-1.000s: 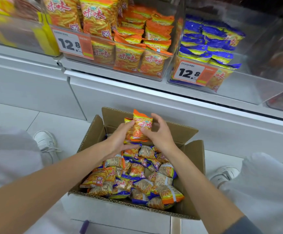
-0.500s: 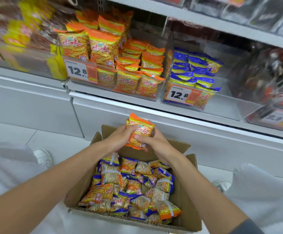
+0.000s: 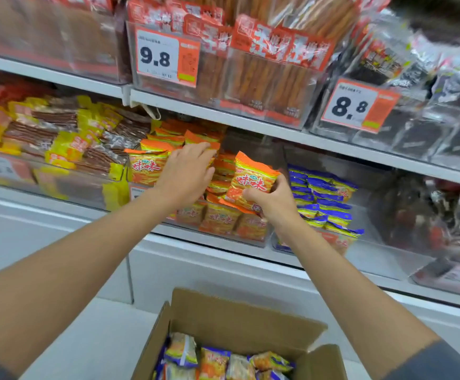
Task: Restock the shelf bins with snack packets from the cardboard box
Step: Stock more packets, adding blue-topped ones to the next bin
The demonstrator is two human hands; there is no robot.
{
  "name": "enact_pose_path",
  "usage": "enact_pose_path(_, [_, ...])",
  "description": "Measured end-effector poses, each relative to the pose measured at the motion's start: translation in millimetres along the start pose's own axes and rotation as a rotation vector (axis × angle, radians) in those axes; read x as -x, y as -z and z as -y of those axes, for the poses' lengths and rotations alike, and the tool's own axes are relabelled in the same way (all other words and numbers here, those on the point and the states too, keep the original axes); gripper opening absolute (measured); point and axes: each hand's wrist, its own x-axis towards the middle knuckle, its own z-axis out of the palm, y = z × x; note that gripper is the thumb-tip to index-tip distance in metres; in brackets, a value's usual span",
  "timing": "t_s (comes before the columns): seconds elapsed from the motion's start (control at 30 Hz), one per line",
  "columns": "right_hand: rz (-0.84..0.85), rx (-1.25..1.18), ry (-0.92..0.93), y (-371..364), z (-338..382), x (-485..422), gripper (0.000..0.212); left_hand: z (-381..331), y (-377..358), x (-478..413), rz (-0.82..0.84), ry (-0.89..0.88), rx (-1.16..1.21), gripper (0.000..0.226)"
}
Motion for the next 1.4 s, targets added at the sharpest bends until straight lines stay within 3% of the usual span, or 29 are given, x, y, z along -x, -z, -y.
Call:
enact_pose_path(0.2, [-0.111,0.128,0.08,-14,-5,-64,0.064,34,-23,-42,0.188,-0.036,-0.208,0.07])
enact_pose_path(0.37, [-0.249,0.23,0.142,-29,-11,-115,0.055,42,-32,-32,0.058,-0.075,-0.211,0.08])
enact_pose_path(0.5, [-0.273,0.23,0.05,-37,-2,-154,0.03,42,-35,-28,-0.001,-0.091,-0.181,0.077])
enact_pose_path(0.6, [-0.206,0.184,-0.05,-39,-5,-179,0.041,42,-36,-27,-0.018,-0.083,-0.164,0.077])
enact_pose_path(0.7, [-0.146,0.156,-0.18,-43,-13,-192,0.027,42,-36,-27,-0.01,-0.08,-0.154,0.078])
enact_pose_path(0.8, [-0.149,0.122,-0.173,-49,-15,-205,0.012,41,-37,-27,-0.016,-0.076,-0.155,0.078])
enact_pose_path(1.0, [-0.257,0.04,-0.082,-57,-30,-211,0.054,40,-37,-26,-0.027,-0.085,-0.178,0.076])
enact_pose_path(1.13, [-0.184,-0.167,-0.08,-61,-32,-210,0.071,40,-37,-24,-0.024,-0.077,-0.179,0.075])
enact_pose_path(1.3, [-0.124,0.169,0.057,-56,-32,-208,0.053,40,-37,-25,-0.028,-0.08,-0.181,0.075])
enact_pose_path(1.4, [-0.158,0.116,0.121,-55,-34,-206,0.05,39,-37,-24,-0.027,-0.075,-0.184,0.075])
